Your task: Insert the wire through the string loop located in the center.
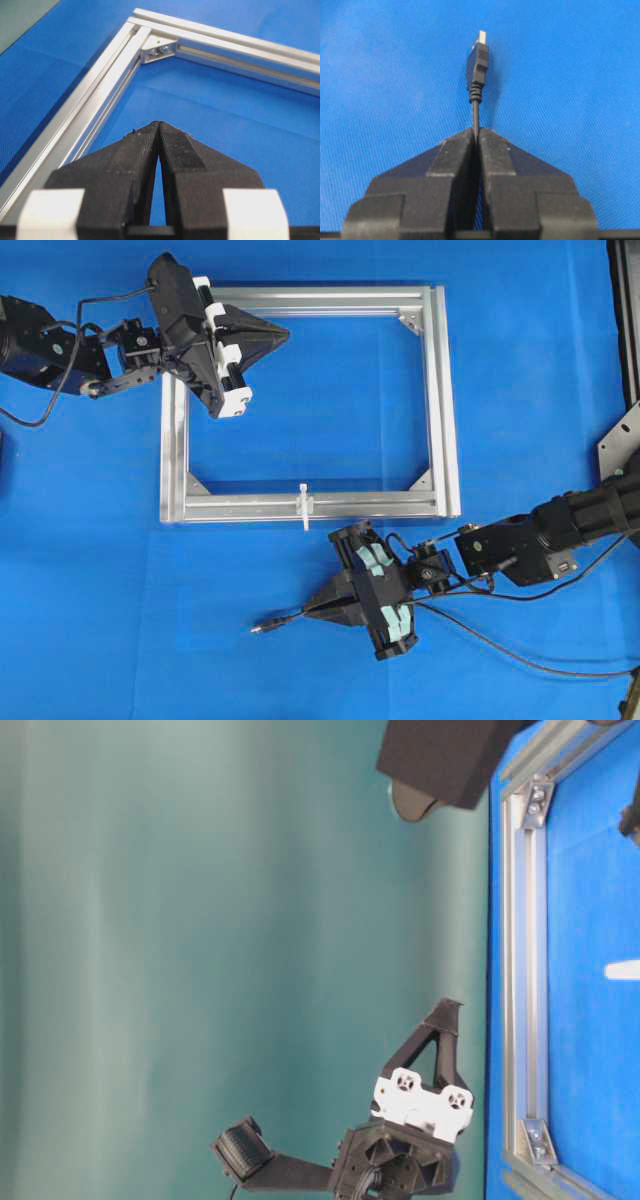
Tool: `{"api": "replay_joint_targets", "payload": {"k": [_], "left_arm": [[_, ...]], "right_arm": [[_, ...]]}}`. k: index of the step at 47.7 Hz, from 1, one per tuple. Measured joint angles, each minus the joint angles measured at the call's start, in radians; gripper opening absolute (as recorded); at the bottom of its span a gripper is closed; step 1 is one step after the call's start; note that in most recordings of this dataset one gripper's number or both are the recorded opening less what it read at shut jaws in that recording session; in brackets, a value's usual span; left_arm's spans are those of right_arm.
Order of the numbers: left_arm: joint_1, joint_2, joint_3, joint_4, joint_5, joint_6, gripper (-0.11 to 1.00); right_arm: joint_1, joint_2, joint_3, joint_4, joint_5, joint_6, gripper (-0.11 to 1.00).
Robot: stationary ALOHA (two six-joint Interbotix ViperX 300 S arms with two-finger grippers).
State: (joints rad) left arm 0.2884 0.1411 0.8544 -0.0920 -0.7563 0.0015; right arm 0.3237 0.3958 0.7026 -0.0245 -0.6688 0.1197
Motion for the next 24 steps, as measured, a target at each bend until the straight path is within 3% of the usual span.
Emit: {"api": "replay_joint_targets", "payload": {"k": [24], "left_arm": [[0.0, 0.0, 0.0, 0.0, 0.0, -0.002, 0.0]], "right_arm": [[0.002, -0.077, 0.008, 0.002, 0.061, 0.0, -0.03]]}}
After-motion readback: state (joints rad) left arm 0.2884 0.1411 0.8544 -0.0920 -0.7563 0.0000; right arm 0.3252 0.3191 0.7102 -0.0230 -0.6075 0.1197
